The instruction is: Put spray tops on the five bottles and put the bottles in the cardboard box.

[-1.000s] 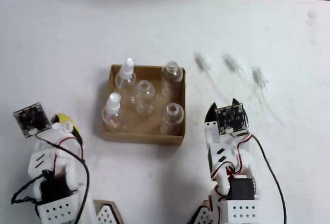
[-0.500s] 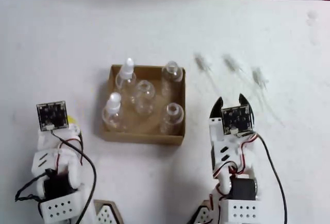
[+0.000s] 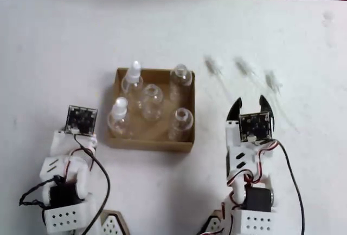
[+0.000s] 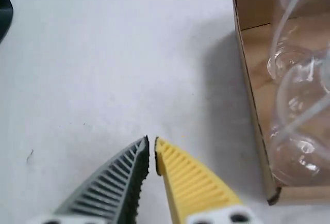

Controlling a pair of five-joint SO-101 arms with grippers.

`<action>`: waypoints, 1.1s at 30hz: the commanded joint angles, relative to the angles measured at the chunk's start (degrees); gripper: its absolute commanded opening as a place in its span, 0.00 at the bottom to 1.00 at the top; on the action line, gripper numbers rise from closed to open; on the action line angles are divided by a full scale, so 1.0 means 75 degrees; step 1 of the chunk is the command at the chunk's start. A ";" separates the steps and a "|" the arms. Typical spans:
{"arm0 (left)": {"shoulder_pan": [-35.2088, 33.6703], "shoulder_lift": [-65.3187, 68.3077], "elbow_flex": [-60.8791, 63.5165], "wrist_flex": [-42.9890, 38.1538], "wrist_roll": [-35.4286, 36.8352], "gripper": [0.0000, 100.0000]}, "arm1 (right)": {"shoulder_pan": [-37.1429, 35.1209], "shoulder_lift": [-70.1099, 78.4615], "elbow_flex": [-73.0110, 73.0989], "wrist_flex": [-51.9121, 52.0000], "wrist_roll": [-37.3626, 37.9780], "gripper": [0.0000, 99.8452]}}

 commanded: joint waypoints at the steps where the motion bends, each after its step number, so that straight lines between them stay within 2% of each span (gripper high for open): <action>1: 0.0088 -0.0076 -0.0012 0.0023 -0.0070 0.02 | -0.0533 0.0299 -0.1477 0.0604 0.0832 0.16; 5: 0.0088 -0.0076 -0.0012 0.0023 -0.0082 0.02 | -0.0639 0.2139 -0.3270 0.0779 0.0914 0.15; 10: 0.0088 -0.0076 -0.0012 0.0023 -0.0094 0.02 | -0.0381 0.6160 -0.6599 0.1635 0.0914 0.12; 16: 0.0088 -0.0076 -0.0012 0.0023 -0.0105 0.02 | -0.0135 1.0684 -1.0925 0.3593 0.0914 0.12; 23: 0.0100 -0.0076 -0.0012 0.0023 -0.0105 0.02 | -0.0275 1.4810 -1.5262 0.5785 0.0914 0.12; 29: 0.0100 -0.0076 -0.0012 0.0023 -0.0105 0.02 | -0.0322 1.7975 -1.8274 0.6617 0.0856 0.24; 33: 0.0100 -0.0064 -0.0012 0.0023 -0.0105 0.02 | -0.0416 1.9722 -1.9927 0.6652 0.0914 0.25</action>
